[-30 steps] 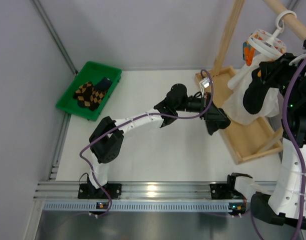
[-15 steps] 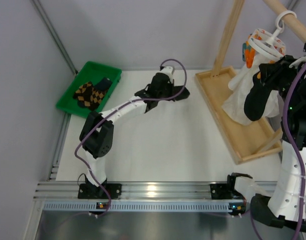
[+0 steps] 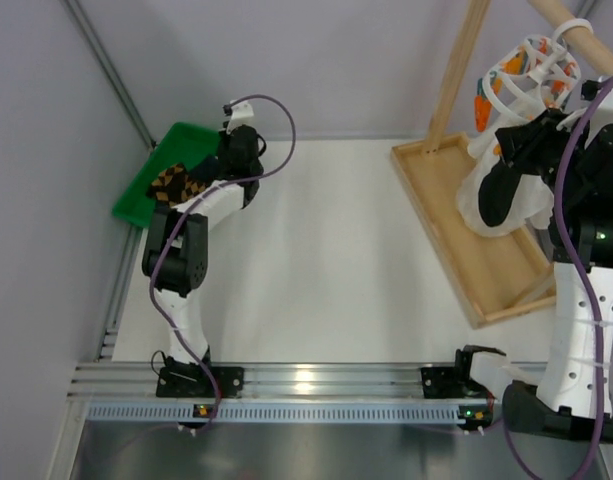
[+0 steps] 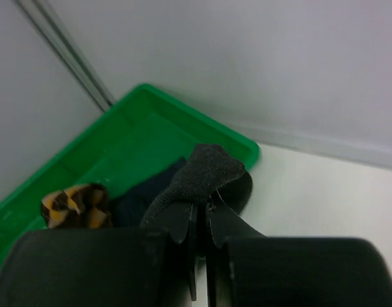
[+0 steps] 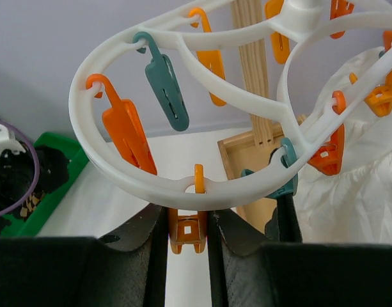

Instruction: Remove the socks clipped to the hanger

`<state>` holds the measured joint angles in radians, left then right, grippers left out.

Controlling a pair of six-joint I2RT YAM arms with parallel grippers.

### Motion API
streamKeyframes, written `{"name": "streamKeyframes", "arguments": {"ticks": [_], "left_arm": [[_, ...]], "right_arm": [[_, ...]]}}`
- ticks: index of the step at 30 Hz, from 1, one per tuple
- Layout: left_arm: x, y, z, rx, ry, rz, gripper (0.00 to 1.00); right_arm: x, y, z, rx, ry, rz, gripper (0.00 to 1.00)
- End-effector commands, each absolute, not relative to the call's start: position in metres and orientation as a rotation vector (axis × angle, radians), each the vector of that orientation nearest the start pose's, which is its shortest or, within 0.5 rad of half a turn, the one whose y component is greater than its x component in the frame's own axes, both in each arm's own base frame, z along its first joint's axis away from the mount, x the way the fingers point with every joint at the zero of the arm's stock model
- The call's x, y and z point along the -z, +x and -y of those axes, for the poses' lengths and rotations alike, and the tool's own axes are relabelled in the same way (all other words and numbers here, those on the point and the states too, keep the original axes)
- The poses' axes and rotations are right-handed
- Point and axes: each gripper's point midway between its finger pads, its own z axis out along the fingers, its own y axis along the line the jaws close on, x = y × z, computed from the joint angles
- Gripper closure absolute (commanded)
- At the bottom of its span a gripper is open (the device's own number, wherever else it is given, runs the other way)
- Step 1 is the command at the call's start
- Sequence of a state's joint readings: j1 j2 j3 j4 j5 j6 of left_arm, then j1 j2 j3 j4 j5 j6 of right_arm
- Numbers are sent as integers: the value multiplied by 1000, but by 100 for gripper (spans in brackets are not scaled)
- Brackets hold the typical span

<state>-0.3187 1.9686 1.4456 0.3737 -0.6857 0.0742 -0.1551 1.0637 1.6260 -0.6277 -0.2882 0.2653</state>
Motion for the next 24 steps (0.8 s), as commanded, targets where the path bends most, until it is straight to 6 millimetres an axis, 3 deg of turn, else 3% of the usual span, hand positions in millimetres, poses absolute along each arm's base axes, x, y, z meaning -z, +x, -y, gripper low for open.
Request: {"name": "streamKeyframes", "arguments": {"ticks": [1,2,4,5,6,10,11,13,15,16,18,19,20,21,24], "left_arm": [[-241,593,8,-500,-307,-1444,100],[-225,600,1,-516,-302,-1444,100],[-223,608,-18,-544,-326,-1403,100],[-234,616,-34,-551,-359,-1362,100],[-219,623,-41,-564,-364,-1377,100],[-217,647,-74,-552,-371,-1343,100],[-206,654,-76,-543,-351,-1376,100],[-212,664,-91,-508,-394,-1370,100],[-187,675,-89,-450,-394,-1460,100],[-190,678,-106,-445,-408,-1469,100],[-168,681,-103,-410,-391,-1562,97],[-165,682,-102,-404,-381,-1590,87],[-163,682,-98,-368,-399,-1605,67],[-151,682,-90,-318,-408,-1651,38],[-150,675,-84,-242,-471,-1665,2]], "right_arm": [[-488,325,-7,-309,106,-1542,100],[-484,326,-7,-308,104,-1547,100],[-480,331,-6,-303,103,-1556,100],[-480,332,-5,-300,102,-1558,100],[-479,334,-6,-299,98,-1564,100],[-482,334,-8,-307,88,-1559,100],[-484,333,-9,-309,84,-1553,100],[-487,333,-11,-308,76,-1552,100],[-489,331,-12,-309,74,-1549,100],[-491,330,-13,-310,71,-1542,100],[-491,330,-15,-317,69,-1543,100],[-488,331,-15,-320,71,-1550,100],[-487,331,-16,-321,69,-1553,100],[-487,331,-16,-323,69,-1552,100],[-485,329,-18,-327,66,-1555,100]]}}
